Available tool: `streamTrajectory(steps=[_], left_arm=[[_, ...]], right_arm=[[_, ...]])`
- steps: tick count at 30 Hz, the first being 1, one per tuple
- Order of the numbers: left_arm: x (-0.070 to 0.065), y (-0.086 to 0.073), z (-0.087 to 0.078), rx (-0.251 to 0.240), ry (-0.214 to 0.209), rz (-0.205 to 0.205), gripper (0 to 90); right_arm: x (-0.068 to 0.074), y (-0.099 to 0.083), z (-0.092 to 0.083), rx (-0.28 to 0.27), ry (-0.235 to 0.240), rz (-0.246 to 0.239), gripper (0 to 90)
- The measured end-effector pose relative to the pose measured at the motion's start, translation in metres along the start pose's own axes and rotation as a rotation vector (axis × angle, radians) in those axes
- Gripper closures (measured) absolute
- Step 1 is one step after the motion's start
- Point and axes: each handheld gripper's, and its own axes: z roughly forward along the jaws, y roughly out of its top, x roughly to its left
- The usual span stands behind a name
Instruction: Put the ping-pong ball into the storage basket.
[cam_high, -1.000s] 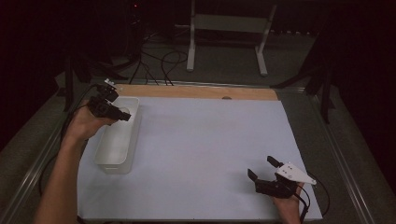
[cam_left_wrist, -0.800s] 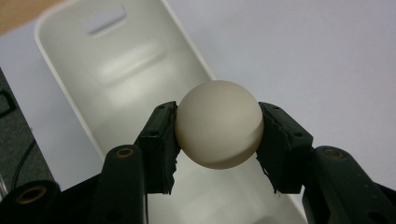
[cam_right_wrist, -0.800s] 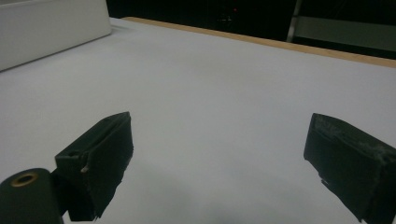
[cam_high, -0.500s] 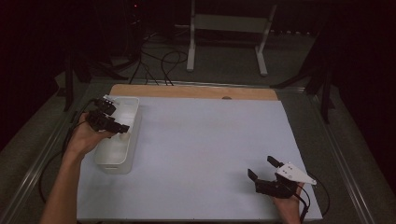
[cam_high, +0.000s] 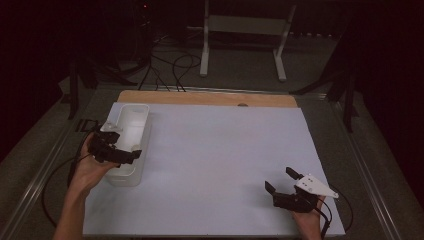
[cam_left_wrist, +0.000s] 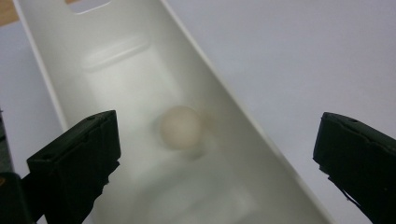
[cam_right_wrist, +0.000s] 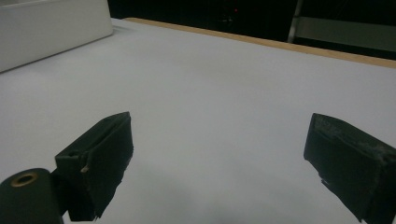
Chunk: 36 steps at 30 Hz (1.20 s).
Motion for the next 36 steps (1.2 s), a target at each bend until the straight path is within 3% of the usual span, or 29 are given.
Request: streamTrajectory(steps=[13,15,18,26,31,36], left_arm=[[-0.043,-0.047,-0.007,-0.27,-0.039,0.049,0.6],[-0.047,-0.053,-0.006,-0.291,-0.055,0.064,0.6],[-0.051,-0.063,-0.004,-0.343,-0.065,0.054,0.2],[-0.058,-0.077,-0.009,-0.488,-0.049,0.055,0.2],[-0.063,-0.083,-0.007,-0.487,-0.043,0.081,0.2],[-0.064,-0.083,-0.004,-0.492,-0.038,0.076,0.2]], right_arm=[[0.004,0.002,0.001,-0.001,0.031,-0.001,7.7],[0.005,0.002,0.002,0.002,0.036,0.0,7.7],[0.006,0.003,0.002,0.001,0.048,0.004,7.7],[0.007,0.008,0.004,-0.006,0.068,-0.004,7.6],[0.008,0.013,0.003,-0.023,0.089,-0.007,7.6],[0.008,0.015,0.003,-0.035,0.092,-0.021,7.6]])
